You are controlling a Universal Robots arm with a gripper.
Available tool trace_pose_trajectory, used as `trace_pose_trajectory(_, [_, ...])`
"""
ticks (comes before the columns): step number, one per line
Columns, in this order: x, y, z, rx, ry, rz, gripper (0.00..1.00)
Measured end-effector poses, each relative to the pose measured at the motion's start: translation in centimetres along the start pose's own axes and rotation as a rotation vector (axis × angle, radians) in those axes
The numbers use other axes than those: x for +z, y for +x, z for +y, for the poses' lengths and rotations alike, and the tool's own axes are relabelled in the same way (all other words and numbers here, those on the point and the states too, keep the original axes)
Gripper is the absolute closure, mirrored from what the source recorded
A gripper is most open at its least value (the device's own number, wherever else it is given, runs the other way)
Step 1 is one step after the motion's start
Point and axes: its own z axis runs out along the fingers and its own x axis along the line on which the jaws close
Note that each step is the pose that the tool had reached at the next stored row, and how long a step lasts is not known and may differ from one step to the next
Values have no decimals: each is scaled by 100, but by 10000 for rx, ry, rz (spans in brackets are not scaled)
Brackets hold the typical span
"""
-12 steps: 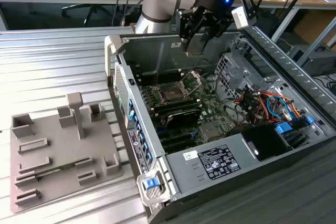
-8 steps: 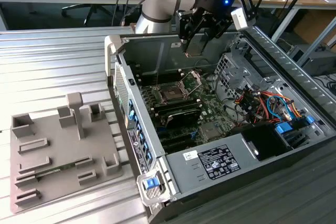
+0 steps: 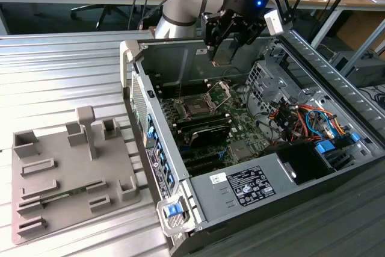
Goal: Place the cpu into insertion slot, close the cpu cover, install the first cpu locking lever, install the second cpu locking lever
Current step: 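Place the cpu into insertion slot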
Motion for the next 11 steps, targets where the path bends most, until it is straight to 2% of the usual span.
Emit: trace_pose_trajectory(11, [40, -1, -4, 0, 0, 0, 47])
